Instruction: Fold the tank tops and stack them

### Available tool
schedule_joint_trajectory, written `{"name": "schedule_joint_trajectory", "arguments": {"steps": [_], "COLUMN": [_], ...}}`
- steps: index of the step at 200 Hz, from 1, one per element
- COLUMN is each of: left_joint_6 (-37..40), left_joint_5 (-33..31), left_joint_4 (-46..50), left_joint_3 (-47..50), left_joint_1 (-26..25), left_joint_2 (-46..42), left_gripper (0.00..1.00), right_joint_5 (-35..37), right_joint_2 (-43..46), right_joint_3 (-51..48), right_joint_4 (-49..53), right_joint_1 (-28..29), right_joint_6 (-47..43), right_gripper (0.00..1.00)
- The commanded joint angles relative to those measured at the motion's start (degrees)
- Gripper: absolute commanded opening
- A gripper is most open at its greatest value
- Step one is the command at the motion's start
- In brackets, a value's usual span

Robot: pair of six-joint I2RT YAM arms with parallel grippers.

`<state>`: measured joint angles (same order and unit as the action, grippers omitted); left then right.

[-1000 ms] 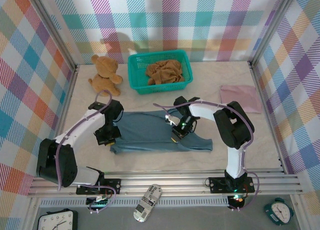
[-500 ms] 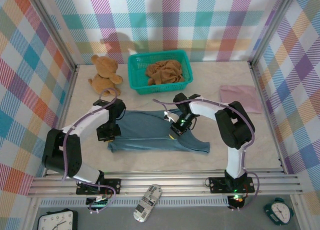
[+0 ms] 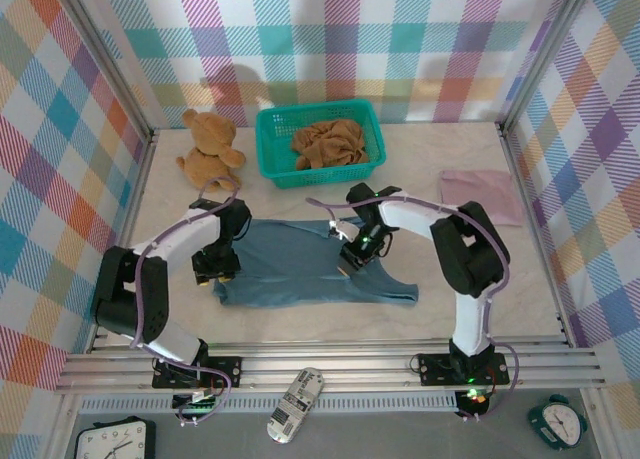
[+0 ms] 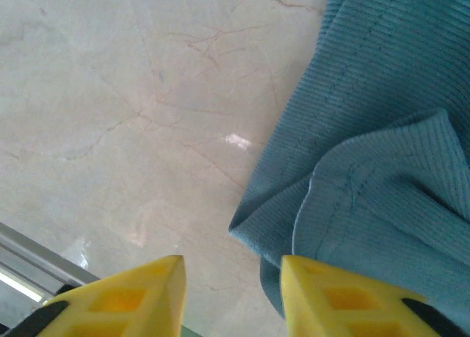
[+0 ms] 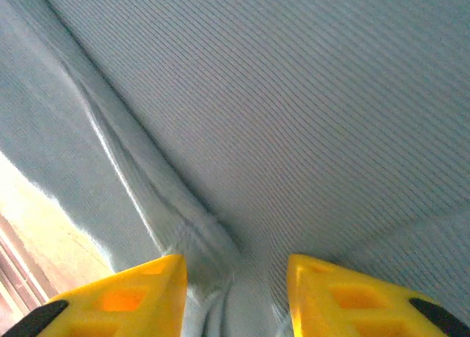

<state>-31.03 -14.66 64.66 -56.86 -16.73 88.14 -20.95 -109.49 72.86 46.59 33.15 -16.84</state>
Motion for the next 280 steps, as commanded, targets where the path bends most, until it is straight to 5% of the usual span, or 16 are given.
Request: {"name": "schedule_joint_trajectory", "arguments": {"steps": [1,63,115,163,232,249,280], "left_joint_6": [-0.6,-9.0,-4.4,-2.3,-0.7,-0.2,0.3], "left_joint_5": [4.0,19.5,14.9,13.8,11.3,11.0,10.6], "left_joint_4": [4.7,-3.6,-5.4,-5.7,-3.9,-3.6,-3.6], "left_joint_3": [-2.3,1.4,3.8,6.2,9.1,9.0,8.9], "left_joint_1": [-0.4,-10.7,-8.7,-5.4,-2.8,-2.3,-1.5], "left_joint_2": [-3.7,-3.9,0.3,0.5,-1.2,-0.9,-0.4], "left_gripper": [0.44,0.47,0.45,0.43,0.39,0.35,0.32], "right_joint_5": [3.3,10.7,23.5,35.0,26.1,29.0,28.5], "right_joint_2": [8.9,30.2,37.4,35.3,32.1,30.5,29.2], "right_joint_3": [-2.6,-20.1,-31.0,-32.3,-32.4,-32.8,-29.2], "right_joint_4": [2.9,9.2,6.9,1.7,1.6,0.9,2.9], "right_joint_1": [-1.2,-1.2,-0.5,0.0,4.8,5.5,5.0], "right_joint_6": [-5.0,-20.1,-24.8,-24.0,-20.4,-19.4,-17.1], "right_gripper": [0.47,0.54,0.57,0.56,0.5,0.45,0.2]}}
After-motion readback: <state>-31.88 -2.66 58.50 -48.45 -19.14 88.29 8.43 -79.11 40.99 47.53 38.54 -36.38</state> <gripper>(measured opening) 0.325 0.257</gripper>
